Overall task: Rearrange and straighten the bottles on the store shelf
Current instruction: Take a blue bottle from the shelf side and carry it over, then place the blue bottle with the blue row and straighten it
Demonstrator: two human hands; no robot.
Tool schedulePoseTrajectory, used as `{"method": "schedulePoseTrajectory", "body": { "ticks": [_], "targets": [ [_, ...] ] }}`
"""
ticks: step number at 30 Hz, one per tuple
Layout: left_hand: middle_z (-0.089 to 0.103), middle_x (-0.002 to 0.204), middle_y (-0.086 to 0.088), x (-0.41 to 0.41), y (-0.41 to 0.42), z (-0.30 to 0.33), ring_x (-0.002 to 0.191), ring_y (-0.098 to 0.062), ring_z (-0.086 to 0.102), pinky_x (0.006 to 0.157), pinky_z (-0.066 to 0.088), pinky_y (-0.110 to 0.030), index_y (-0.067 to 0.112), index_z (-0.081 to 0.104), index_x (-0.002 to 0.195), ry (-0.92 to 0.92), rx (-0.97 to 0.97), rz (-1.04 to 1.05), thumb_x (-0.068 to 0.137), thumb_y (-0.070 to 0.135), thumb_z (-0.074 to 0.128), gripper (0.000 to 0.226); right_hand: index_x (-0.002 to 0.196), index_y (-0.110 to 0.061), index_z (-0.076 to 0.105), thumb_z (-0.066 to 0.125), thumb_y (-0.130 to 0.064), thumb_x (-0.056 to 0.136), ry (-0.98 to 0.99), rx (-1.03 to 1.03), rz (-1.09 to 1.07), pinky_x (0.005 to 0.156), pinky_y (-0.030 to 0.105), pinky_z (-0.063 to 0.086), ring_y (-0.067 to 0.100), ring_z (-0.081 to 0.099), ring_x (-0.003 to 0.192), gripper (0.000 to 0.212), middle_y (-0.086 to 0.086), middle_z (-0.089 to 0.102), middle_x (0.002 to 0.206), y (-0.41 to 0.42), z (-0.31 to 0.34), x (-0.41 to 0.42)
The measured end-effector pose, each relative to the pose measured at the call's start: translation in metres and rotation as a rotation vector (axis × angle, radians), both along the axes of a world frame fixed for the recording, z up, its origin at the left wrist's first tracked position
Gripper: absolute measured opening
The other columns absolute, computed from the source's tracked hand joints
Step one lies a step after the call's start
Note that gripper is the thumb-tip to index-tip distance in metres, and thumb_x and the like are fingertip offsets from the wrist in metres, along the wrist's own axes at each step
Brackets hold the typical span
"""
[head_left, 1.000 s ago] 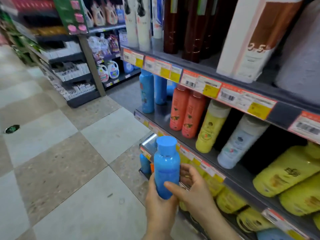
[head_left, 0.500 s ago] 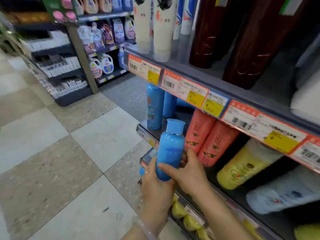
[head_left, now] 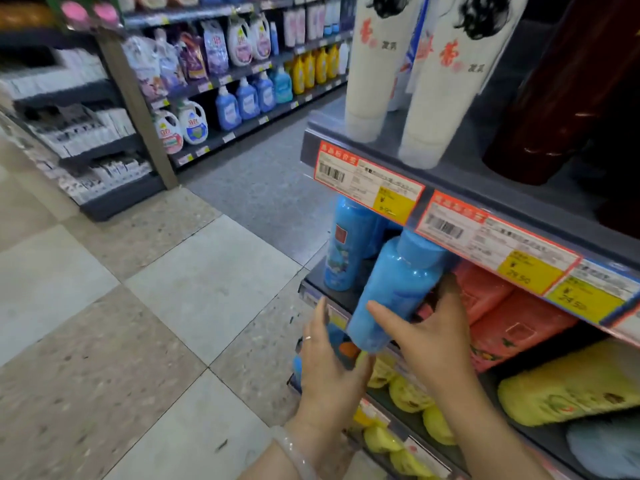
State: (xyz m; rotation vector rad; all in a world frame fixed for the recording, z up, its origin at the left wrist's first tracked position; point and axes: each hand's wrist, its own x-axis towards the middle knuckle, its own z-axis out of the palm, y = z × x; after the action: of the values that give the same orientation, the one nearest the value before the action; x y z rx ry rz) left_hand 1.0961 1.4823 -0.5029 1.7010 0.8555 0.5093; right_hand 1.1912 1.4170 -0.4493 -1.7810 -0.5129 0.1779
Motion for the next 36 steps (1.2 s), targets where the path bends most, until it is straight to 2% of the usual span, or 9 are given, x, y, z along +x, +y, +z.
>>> {"method": "schedulePoseTrajectory", "body": {
  "ticks": [6,9,11,13,17,22,26,31,36],
  "targets": [
    [0.04,0.131,0.01,0.006,0.049,-0.003,0.122,-0.002,0.037,0.105,0.034,-0.023,0.03,0.036,0.133,0.075,0.016,-0.212,0.073,0.018,0.074,0.072,0.076,-0.029,0.051,0.078,-0.005,0.066,-0.042,-0.054,-0.082,0.056,-0.004,0.037,-0.02,0.056,0.066,0.038,-0.025,0.055,0.079,0.023,0.005,0.014],
    [0.042,0.135,0.008,0.011,0.059,-0.005,0.125,-0.004,0.037,0.104,0.033,-0.022,0.029,0.037,0.133,0.097,0.051,-0.343,0.076,0.022,0.071,0.067,0.08,-0.017,0.05,0.081,-0.012,0.066,-0.04,-0.149,-0.124,0.055,-0.004,0.035,-0.01,0.052,0.06,0.034,-0.028,0.054,0.067,0.03,-0.01,0.023],
    [0.042,0.136,0.007,0.016,0.064,-0.01,0.127,-0.006,0.037,0.102,0.03,-0.018,0.026,0.036,0.135,0.101,0.062,-0.378,0.078,0.021,0.069,0.066,0.101,-0.009,0.052,0.083,-0.013,0.062,-0.031,-0.122,-0.141,0.069,-0.002,0.038,0.001,0.057,0.084,0.05,-0.009,0.062,0.09,0.035,-0.021,0.026],
    [0.041,0.138,0.004,0.021,0.066,-0.014,0.129,-0.008,0.037,0.102,0.028,-0.017,0.022,0.035,0.136,0.092,0.045,-0.391,0.08,0.018,0.066,0.065,0.109,-0.019,0.047,0.082,-0.017,0.062,0.006,-0.064,-0.143,0.091,0.019,0.045,0.017,0.058,0.105,0.059,0.003,0.059,0.111,0.038,-0.029,0.027],
    [0.037,0.142,-0.002,0.033,0.063,-0.017,0.133,-0.013,0.034,0.101,0.024,-0.016,0.015,0.03,0.14,0.055,0.03,-0.404,0.084,0.013,0.06,0.064,0.112,-0.026,0.044,0.078,-0.033,0.055,0.052,-0.016,-0.152,0.1,0.044,0.045,0.022,0.056,0.115,0.067,0.01,0.057,0.122,0.04,-0.035,0.023],
    [0.054,0.132,-0.007,0.068,0.061,-0.026,0.122,-0.018,0.052,0.104,0.044,-0.04,0.016,0.037,0.135,-0.018,-0.012,-0.463,0.079,0.006,0.058,0.06,0.111,-0.009,0.047,0.088,-0.024,0.046,0.014,-0.134,-0.374,0.088,0.033,0.049,0.02,0.059,0.106,0.079,0.008,0.058,0.112,0.055,-0.049,0.013],
    [0.056,0.121,-0.001,0.07,0.058,-0.035,0.112,-0.014,0.053,0.094,0.043,-0.026,0.013,0.044,0.128,-0.043,0.092,-0.379,0.078,0.005,0.06,0.053,0.107,-0.003,0.049,0.084,-0.031,0.056,0.01,-0.249,-0.426,0.076,0.024,0.042,0.019,0.058,0.101,0.068,0.009,0.06,0.106,0.051,-0.056,0.021],
    [0.057,0.116,-0.009,0.066,0.055,-0.051,0.109,-0.025,0.055,0.092,0.048,-0.045,0.015,0.045,0.125,-0.031,0.212,-0.263,0.077,0.015,0.064,0.052,0.129,-0.01,0.035,0.072,-0.019,0.071,0.09,-0.141,-0.292,0.099,0.035,0.043,0.017,0.053,0.116,0.07,0.005,0.053,0.127,0.046,-0.067,0.009],
    [0.057,0.125,-0.003,0.074,0.055,-0.054,0.118,-0.019,0.054,0.098,0.047,-0.043,0.021,0.04,0.132,-0.022,0.2,-0.381,0.076,0.013,0.062,0.061,0.111,-0.007,0.044,0.081,-0.035,0.06,0.164,-0.178,-0.481,0.084,0.032,0.047,0.022,0.058,0.103,0.069,0.009,0.059,0.112,0.055,-0.066,0.01]
  ]
}}
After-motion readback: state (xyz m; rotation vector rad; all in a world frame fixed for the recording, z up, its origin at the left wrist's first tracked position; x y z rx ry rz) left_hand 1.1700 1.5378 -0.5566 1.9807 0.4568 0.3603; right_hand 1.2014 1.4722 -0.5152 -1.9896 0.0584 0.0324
